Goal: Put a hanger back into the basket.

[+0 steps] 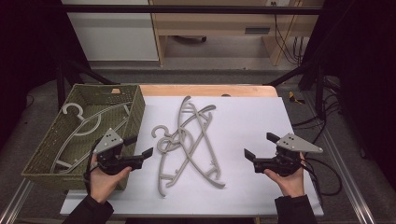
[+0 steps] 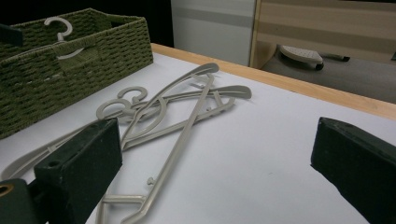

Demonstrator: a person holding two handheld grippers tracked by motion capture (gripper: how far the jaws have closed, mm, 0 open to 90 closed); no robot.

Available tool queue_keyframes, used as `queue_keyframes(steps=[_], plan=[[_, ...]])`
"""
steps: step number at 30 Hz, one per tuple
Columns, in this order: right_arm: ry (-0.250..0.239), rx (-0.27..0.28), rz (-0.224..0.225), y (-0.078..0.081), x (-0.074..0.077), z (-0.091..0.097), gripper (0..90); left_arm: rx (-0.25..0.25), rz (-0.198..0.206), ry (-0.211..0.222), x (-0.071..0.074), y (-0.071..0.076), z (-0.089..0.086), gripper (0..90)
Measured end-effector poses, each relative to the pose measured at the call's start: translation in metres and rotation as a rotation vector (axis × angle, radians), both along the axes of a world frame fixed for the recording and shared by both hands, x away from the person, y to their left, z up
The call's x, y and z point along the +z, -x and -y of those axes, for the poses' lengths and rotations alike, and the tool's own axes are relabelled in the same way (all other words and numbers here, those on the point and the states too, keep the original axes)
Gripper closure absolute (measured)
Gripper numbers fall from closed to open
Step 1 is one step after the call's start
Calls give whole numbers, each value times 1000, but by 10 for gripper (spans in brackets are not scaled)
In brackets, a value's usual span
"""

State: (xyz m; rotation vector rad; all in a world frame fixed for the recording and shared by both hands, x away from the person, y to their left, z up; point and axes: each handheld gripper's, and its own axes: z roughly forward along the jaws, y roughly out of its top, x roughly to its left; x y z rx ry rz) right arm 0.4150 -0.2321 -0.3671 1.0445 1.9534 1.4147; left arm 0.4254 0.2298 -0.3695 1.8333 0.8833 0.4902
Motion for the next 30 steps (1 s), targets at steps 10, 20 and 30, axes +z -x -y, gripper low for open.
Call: queue_keyframes(steps=[10, 20, 30], plan=[[-3, -1, 3, 1, 1, 1, 23, -31, -35, -33, -16, 1, 25, 228], [-4, -3, -1, 0, 0, 1, 23, -51, -71, -59, -26, -5, 49, 234], [-14, 0, 6, 2, 2, 3, 23, -42, -95, -111, -34, -24, 81, 234]])
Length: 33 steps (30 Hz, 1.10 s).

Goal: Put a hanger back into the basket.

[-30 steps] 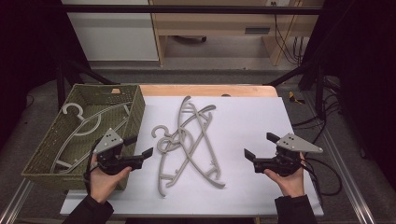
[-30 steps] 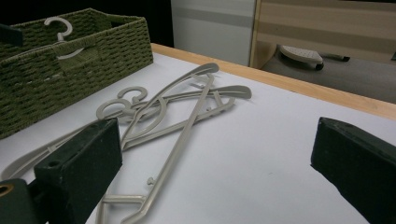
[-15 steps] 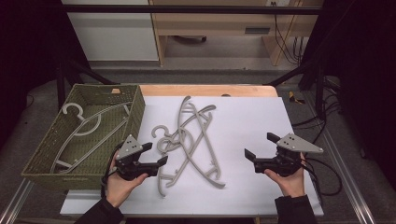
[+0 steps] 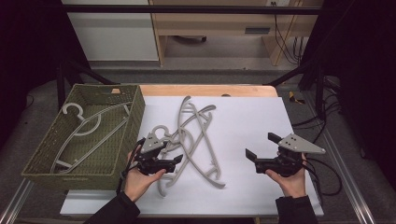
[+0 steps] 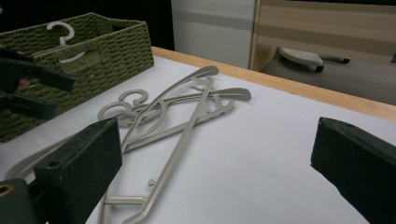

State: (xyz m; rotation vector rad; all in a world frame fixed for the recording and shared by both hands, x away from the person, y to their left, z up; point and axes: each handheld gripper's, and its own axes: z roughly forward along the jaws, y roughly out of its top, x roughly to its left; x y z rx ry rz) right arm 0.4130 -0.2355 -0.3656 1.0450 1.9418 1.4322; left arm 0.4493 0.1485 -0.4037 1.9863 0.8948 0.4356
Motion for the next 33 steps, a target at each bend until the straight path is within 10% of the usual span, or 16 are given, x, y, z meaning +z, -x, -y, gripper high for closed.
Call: queue_keyframes(steps=[33], plan=[[4, 11, -4, -1, -2, -2, 24, 102, -199, -102, -65, -46, 51, 327]])
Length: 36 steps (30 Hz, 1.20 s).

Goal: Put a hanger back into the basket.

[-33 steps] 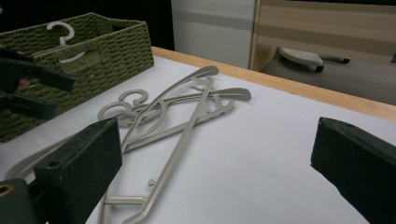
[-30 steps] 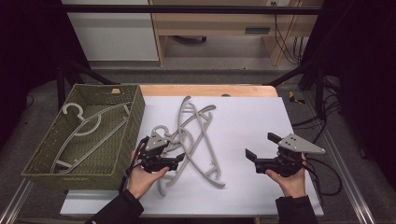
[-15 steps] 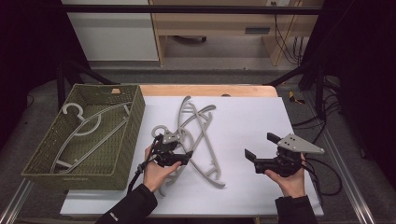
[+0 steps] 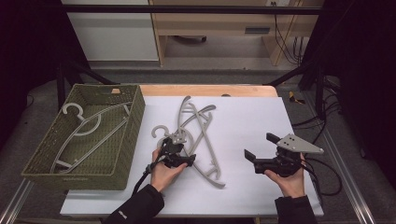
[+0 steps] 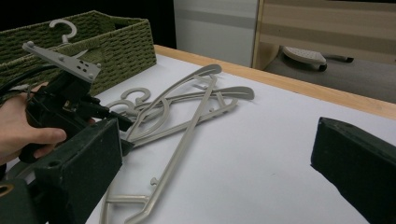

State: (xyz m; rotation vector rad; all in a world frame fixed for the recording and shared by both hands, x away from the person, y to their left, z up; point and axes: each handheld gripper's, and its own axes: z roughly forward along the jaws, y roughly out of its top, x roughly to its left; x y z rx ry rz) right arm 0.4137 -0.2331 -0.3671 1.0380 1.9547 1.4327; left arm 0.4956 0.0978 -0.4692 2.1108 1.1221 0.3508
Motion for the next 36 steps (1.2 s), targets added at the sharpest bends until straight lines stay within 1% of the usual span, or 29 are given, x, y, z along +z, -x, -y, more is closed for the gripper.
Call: queue_keyframes(steps=[1, 3, 7, 10, 12, 15, 18, 20, 24, 25, 27, 29, 32, 33, 36], plan=[[-7, -4, -3, 0, 0, -1, 23, 3, 2, 0, 0, 0, 0, 322], [-12, -4, -4, 0, 0, -1, 23, 8, -11, 9, -1, -1, -1, 322], [-9, -3, -4, 0, 0, -1, 24, 16, -52, 27, -4, -4, -1, 322], [-8, -1, -4, 0, 0, -1, 24, 15, -43, 13, -4, -3, 1, 324], [-13, -3, -5, 0, 0, -1, 24, 16, -44, 5, -3, -3, 2, 326], [-7, 1, -5, 0, 0, -1, 24, 9, -44, -4, -3, -3, 1, 336], [-9, 0, -3, 0, 0, -1, 24, 7, -44, -14, -2, -4, -1, 424], [-9, -1, -2, 1, 1, 0, 24, 6, -56, -17, -1, -5, -5, 484], [-11, -2, 0, 1, 1, 0, 24, -9, -72, -13, 1, -5, -7, 558], [-10, -3, 1, 1, 1, 0, 24, -21, -85, -6, 1, -5, -9, 571], [-11, -3, 0, 1, 1, 0, 23, -26, -86, -2, 1, -5, -9, 588], [-10, -2, 1, 1, 1, 0, 24, -35, -96, 1, 2, -6, -10, 592], [-10, -3, -1, 1, 1, 0, 24, -34, -105, 8, 2, -6, -11, 601], [-9, -2, 1, 1, 1, 0, 23, -35, -117, 10, 3, -7, -13, 606], [-10, -2, -2, 1, 1, 0, 23, -34, -128, 11, 3, -8, -14, 620]])
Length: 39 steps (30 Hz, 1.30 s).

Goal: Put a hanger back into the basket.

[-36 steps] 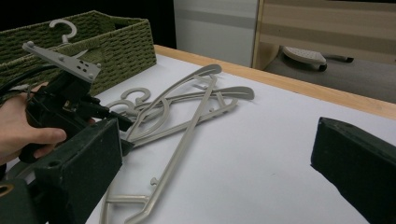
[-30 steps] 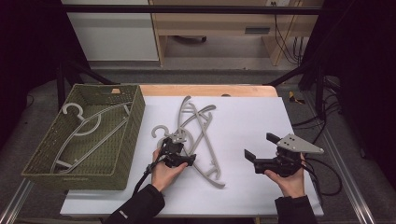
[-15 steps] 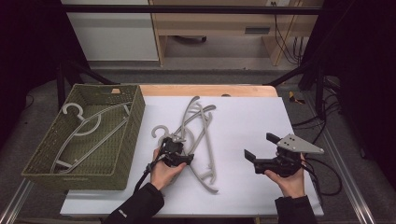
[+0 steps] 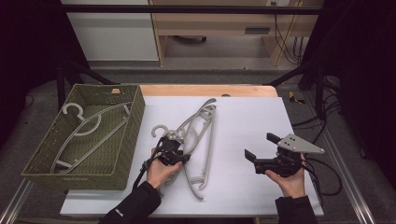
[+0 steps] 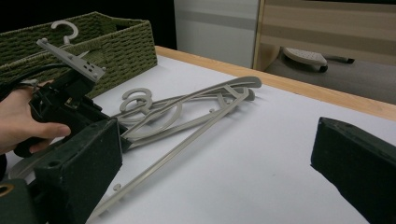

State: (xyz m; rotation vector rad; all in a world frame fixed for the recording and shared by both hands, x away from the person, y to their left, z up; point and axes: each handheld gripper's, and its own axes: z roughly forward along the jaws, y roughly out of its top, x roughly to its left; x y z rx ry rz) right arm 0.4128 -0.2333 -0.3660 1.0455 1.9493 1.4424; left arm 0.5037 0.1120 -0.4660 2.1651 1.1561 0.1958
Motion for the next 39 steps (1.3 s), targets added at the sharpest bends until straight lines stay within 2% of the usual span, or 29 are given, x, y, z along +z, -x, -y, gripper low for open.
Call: queue_keyframes(steps=[4, 12, 15, 22, 25, 27, 34, 39], plan=[[1, 2, 1, 0, 0, 0, 23, 5, -15, 2, 1, -1, -2, 639], [-1, 1, 1, 0, 0, 0, 23, 43, -1, 10, 8, -1, -7, 694], [3, 4, 1, 0, 0, 0, 23, 30, 2, -13, 10, 0, -6, 744], [1, 2, 2, 0, 0, 1, 23, -9, 17, -54, 12, 2, 0, 778], [-1, 0, 2, 0, 0, 1, 24, -24, 41, -87, 15, 4, 0, 801], [2, 1, 1, 0, 0, 0, 24, -34, 46, -92, 17, 5, -1, 814], [3, 4, 0, 0, 0, 0, 24, -56, 43, -118, 16, 3, -3, 815], [2, 2, -2, 0, 0, -1, 24, -70, 33, -152, 13, 1, -2, 802]])
